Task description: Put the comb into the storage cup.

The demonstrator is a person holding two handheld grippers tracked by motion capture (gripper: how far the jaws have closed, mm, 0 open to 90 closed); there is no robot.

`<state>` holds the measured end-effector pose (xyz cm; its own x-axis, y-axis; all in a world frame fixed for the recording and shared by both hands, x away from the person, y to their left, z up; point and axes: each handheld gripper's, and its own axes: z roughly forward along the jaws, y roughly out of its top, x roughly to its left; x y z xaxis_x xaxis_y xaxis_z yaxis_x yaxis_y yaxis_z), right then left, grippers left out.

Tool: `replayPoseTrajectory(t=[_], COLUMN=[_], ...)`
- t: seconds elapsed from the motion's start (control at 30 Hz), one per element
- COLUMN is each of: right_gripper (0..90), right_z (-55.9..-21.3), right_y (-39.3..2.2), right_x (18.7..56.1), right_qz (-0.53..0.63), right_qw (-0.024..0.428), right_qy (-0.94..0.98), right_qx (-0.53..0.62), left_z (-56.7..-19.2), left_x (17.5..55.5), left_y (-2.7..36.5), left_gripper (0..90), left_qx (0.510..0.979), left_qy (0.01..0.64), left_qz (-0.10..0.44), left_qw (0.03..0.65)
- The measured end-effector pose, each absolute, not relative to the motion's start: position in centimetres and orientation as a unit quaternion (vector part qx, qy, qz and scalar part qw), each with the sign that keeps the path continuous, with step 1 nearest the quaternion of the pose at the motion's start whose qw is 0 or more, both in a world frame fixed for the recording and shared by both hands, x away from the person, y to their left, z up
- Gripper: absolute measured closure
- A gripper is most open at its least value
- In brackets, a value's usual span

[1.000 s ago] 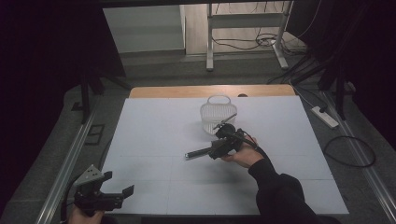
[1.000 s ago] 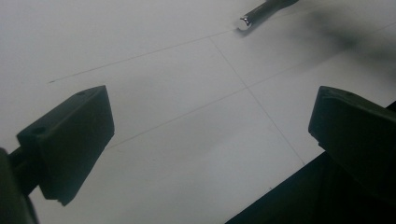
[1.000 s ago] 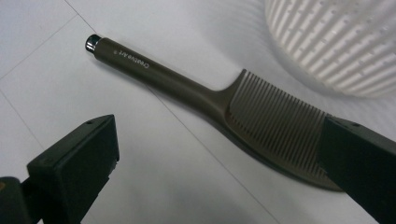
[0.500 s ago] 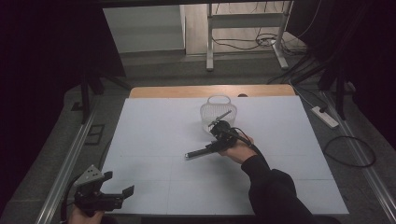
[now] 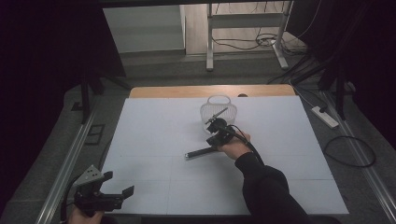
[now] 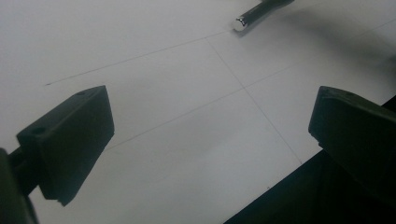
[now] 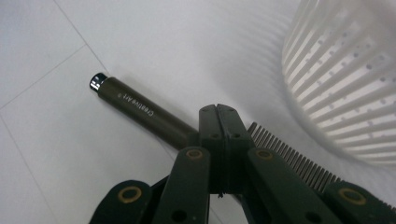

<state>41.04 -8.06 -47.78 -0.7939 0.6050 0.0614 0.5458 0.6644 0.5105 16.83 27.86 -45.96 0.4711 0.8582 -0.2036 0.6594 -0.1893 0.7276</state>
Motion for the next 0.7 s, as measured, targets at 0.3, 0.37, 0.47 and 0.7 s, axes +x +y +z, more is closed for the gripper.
replayPoseTrajectory(t=[0.3,0.37,0.47,0.7], right_gripper=[89.3,89.3,89.3,89.3], right_z=[-49.2,-49.5,-49.8,-50.5], right_y=[-7.4,-7.3,-7.1,-7.1], right_x=[41.7,41.7,41.8,41.9], right_qz=[0.245,0.242,0.239,0.227], right_qw=[0.057,0.059,0.060,0.060], right_qy=[0.913,0.913,0.914,0.917], right_qx=[0.322,0.322,0.322,0.322], left_z=[-46.0,-46.0,-46.0,-46.0], left_x=[16.8,16.8,16.8,16.8], left_y=[27.9,27.9,27.9,27.8], left_gripper=[0.9,0.9,0.9,0.9], left_qx=[0.761,0.761,0.761,0.762], left_qy=[0.498,0.498,0.497,0.497], left_qz=[0.126,0.126,0.126,0.126], left_qw=[0.396,0.396,0.396,0.395])
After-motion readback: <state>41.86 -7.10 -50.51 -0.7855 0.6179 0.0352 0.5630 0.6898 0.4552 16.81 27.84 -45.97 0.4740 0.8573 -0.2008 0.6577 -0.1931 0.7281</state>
